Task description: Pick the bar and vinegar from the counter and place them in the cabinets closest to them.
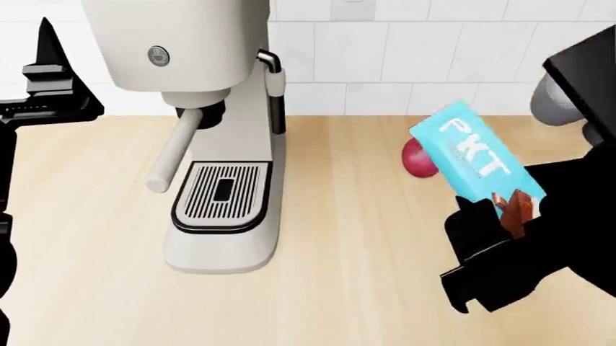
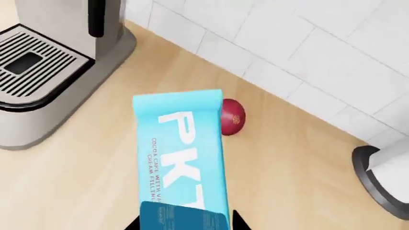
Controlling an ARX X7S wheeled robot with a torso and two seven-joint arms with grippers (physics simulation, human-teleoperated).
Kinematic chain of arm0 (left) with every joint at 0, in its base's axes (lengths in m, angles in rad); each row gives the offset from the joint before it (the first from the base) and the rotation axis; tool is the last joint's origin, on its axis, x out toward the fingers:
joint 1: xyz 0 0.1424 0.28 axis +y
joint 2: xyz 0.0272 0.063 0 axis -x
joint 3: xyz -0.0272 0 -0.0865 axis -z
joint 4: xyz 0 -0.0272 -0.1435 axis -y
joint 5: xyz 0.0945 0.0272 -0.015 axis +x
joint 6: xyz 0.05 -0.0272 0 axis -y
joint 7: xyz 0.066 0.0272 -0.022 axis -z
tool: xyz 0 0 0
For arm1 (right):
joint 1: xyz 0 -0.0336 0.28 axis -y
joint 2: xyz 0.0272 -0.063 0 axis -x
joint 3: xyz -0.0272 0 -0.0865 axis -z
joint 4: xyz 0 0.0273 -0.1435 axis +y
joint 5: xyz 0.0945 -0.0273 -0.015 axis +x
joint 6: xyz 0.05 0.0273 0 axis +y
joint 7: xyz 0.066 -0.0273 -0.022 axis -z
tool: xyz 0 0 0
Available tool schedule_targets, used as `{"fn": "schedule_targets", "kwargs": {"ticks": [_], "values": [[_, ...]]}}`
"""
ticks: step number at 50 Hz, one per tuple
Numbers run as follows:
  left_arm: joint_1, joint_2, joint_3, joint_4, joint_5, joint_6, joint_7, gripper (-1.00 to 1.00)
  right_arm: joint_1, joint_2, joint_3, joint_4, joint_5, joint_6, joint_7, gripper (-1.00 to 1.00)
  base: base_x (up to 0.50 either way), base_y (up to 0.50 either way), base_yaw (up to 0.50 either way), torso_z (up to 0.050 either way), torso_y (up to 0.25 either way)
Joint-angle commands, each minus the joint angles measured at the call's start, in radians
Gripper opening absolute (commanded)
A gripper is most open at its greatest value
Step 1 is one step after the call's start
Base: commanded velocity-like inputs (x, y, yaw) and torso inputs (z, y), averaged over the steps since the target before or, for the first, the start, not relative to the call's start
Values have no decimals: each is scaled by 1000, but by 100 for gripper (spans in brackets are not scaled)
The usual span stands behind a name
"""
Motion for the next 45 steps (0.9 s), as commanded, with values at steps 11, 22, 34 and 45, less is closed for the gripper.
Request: {"fn": "schedule_targets", "kwargs": {"ticks": [11,22,34,45], "values": [[77,-22,-4,49,-36,-57,-5,100,170,-275,313,238,-192,172,29,-100,0,5,3,0,-8],[59,-38,-26,80,-46,-100,-18,100,170,-364,441,352,-290,269,29,-100,0,5,4,0,-6],[49,-52,-67,108,-69,-139,-18,100,150,-441,508,460,-399,387,-16,-100,0,5,4,0,-4],[44,-54,-70,114,-79,-144,-21,100,123,-503,612,607,-652,520,-175,-100,0,2,2,0,-1]]}}
